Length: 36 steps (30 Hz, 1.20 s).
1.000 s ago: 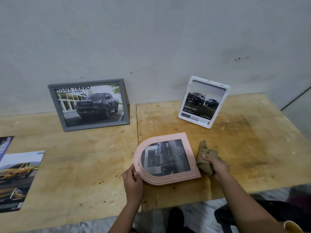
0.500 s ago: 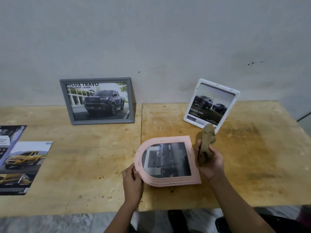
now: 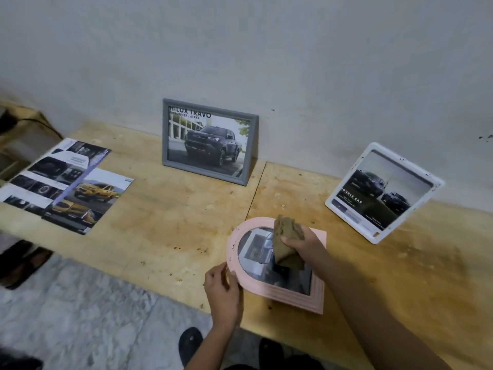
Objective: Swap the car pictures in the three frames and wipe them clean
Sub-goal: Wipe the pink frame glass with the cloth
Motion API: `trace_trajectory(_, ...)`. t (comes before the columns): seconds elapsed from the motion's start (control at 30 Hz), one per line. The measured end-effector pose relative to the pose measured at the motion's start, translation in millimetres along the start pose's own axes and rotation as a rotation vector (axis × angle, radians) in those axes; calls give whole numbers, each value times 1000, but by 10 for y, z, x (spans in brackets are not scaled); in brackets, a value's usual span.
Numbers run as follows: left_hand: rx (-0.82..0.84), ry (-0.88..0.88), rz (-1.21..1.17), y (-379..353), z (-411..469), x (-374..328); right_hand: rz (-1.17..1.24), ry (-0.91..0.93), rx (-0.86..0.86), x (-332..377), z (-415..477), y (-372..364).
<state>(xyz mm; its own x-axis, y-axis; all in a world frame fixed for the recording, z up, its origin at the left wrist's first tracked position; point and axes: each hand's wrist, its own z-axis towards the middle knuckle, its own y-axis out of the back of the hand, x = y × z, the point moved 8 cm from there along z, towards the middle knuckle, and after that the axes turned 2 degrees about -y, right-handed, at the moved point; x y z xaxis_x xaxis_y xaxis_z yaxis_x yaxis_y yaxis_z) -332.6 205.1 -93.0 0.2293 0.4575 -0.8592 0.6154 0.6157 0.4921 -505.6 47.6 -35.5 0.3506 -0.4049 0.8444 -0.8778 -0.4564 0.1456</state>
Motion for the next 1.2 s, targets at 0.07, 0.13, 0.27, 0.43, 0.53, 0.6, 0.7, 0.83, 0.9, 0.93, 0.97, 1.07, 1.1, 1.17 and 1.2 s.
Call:
trace_trajectory(0.07,-25,-5,23,-8,-7,3,-224,192,12,156,2,-167)
trace_trajectory(0.13,-34,-10,43,-19,-2,1,-411,467,31,299,-88,-385)
trace_trajectory(0.27,-35,-31,52,-28,-30,-19,-832,772,108,136,-123,-792)
trace_trajectory(0.43,23,-27,-11,-44,-43,-14,-1048,862,463,-255,-205,-1157)
trace_trajectory(0.53,18,-19,-28,-55,-43,7,-1129,876,531,-384,-172,-1223)
trace_trajectory(0.6,5,-20,-36,-54,-42,19,-1137,884,512,-383,-171,-1246)
trace_trajectory(0.7,3,-24,-23,-46,-21,56,-1131,888,468,-339,-168,-1255)
trace_trajectory(0.83,-11,-29,-10,-33,-8,70,-1079,903,445,-273,-132,-1279)
trace_trajectory(0.9,-38,-30,-20,-18,-13,47,-1085,897,421,-229,-89,-1289)
trace_trajectory(0.93,-53,-30,-30,-11,-12,41,-1099,901,414,-210,-64,-1302)
trace_trajectory(0.97,-63,-33,-37,0,-14,39,-1116,919,399,-179,-44,-1320)
trace_trajectory(1.07,-56,-33,-33,-16,-24,47,-1179,917,361,-111,76,-1362)
trace_trajectory(1.1,-56,-25,-27,-24,-27,57,-1186,917,332,-74,134,-1360)
trace_trajectory(1.17,-52,1,-14,-40,-34,66,-1220,919,255,42,246,-1340)
trace_trajectory(1.2,-48,8,-6,-48,-40,61,-1257,904,228,104,312,-1320)
